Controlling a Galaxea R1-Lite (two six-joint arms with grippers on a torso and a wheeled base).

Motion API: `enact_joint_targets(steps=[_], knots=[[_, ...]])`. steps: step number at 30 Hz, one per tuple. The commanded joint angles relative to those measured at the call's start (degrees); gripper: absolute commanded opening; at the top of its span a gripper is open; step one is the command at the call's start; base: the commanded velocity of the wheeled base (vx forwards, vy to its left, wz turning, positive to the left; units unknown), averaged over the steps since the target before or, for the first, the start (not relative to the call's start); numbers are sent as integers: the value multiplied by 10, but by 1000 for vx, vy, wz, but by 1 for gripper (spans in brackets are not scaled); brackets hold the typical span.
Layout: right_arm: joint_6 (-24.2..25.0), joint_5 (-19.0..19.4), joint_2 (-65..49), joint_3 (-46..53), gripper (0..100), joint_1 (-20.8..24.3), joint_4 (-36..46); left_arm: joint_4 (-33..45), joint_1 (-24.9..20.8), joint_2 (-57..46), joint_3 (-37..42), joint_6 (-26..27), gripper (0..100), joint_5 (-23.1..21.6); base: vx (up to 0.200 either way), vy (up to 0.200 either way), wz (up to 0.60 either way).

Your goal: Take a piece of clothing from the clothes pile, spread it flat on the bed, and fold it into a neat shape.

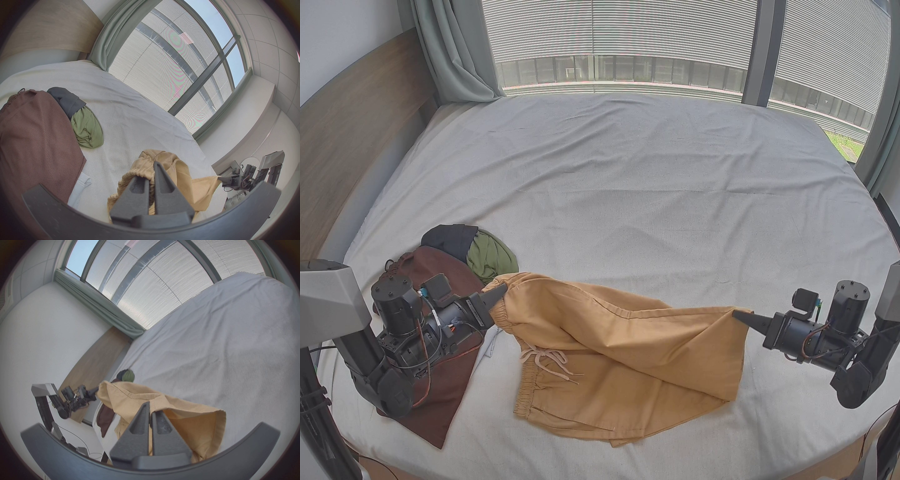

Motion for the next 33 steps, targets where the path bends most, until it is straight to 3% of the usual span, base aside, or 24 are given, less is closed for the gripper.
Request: enact_joint_targets(steps=[1,11,22,33], knots=[[22,3,-52,-18,0,-13,-1,-1,4,0,-1,0,0,-1,0,0,0],[30,26,-67,4,0,-15,-1,-1,7,1,-2,0,0,-1,0,0,0],[29,34,6,50,0,40,-1,-1,3,2,0,0,0,-2,0,0,0],[-21,32,95,63,0,41,-2,-1,5,2,0,0,0,-2,0,0,0]])
